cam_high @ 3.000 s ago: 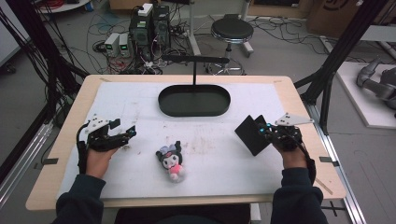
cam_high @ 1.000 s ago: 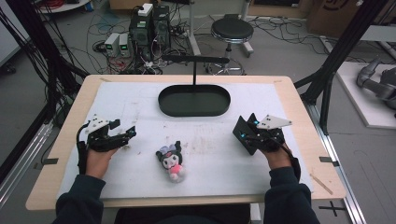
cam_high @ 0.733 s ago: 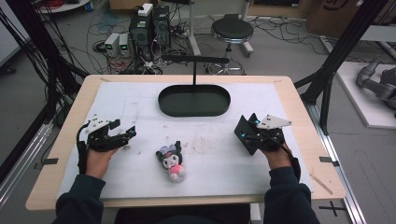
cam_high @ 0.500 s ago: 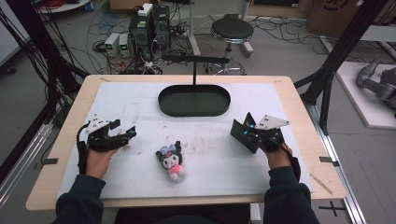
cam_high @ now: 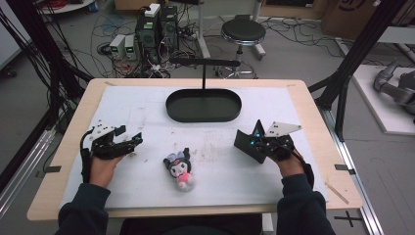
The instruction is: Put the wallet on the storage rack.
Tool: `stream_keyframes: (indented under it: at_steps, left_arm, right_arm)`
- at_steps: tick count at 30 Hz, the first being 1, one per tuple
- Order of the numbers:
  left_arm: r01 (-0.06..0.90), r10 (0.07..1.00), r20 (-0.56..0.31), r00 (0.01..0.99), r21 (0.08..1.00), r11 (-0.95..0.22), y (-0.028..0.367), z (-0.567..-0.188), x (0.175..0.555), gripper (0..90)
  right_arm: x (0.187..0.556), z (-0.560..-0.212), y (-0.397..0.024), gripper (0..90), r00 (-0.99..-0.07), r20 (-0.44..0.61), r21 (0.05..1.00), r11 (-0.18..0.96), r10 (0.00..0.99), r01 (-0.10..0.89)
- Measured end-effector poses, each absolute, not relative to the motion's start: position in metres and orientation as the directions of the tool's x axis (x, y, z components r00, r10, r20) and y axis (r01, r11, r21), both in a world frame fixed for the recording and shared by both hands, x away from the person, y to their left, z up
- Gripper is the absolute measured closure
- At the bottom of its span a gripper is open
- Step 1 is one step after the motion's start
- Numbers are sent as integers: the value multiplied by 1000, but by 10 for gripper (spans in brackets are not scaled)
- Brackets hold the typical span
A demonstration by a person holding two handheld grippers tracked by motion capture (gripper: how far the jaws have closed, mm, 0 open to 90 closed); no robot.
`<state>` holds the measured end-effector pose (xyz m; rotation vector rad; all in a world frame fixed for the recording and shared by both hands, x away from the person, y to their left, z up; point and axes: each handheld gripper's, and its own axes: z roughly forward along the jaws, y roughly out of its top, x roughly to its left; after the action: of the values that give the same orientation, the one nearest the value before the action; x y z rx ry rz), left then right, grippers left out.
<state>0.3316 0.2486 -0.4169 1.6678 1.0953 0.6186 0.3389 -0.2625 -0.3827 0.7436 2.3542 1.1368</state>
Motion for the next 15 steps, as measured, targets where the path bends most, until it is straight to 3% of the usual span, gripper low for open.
stream_keyframes:
  at_steps: [1,15]
  left_arm:
    - [369,883,-103,458,926,-84,249,-417,332,268]
    - [369,884,-107,455,926,-78,249,-417,331,268]
  right_arm:
    - [339,-384,-261,765,-764,-146,802,527,629,280]
    - [339,-383,-263,500,-732,-177,825,505,658,255]
